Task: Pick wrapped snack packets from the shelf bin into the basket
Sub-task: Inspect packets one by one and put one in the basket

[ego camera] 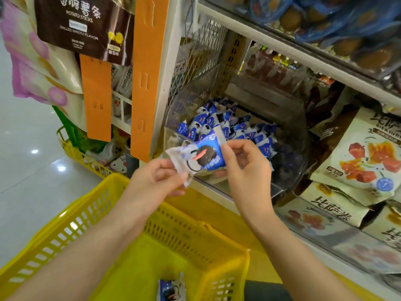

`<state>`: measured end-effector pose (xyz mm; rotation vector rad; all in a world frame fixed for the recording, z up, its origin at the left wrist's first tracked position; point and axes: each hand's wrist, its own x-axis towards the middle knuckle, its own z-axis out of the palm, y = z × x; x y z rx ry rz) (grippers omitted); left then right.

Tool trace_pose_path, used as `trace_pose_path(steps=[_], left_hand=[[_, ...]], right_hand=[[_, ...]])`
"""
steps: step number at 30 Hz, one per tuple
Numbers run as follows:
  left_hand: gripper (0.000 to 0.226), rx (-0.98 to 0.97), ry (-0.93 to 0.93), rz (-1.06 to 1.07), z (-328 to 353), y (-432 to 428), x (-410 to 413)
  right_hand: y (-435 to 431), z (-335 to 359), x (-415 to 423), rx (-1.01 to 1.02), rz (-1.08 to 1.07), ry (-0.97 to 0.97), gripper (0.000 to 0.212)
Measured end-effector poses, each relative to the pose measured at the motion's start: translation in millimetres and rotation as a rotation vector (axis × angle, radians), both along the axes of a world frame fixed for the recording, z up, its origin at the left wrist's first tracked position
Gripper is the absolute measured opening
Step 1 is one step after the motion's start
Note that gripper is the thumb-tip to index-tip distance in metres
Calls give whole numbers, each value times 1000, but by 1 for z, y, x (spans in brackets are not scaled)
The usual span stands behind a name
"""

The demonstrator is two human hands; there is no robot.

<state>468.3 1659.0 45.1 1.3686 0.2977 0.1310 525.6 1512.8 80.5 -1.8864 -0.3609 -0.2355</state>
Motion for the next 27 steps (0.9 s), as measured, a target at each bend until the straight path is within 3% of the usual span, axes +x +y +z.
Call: trace_pose_path(steps=[2,6,10,12,16,22,27], left_hand=[[7,18,-33,123,0,5,2],[13,5,-93,276,4,11,6],[19,176,-162,338,10,14,5],[18,285,-164,288,8,15,3],[17,485,-174,198,3,12,-2],[7,643,-225,96,6,2,-9],[11,519,-171,57,8,2,-6]], right_hand=[[0,3,-2,15,42,64,5],[0,-1,-11,-22,171,129,4],[-2,-14,-14,-637,278,64,15],[-2,-18,-15,-741,265,68,26],[2,-15,-17,-613,310,-19,45],[11,-11,-21,-347,337,-18,11],[12,-12,-17,-94,312,192,5]])
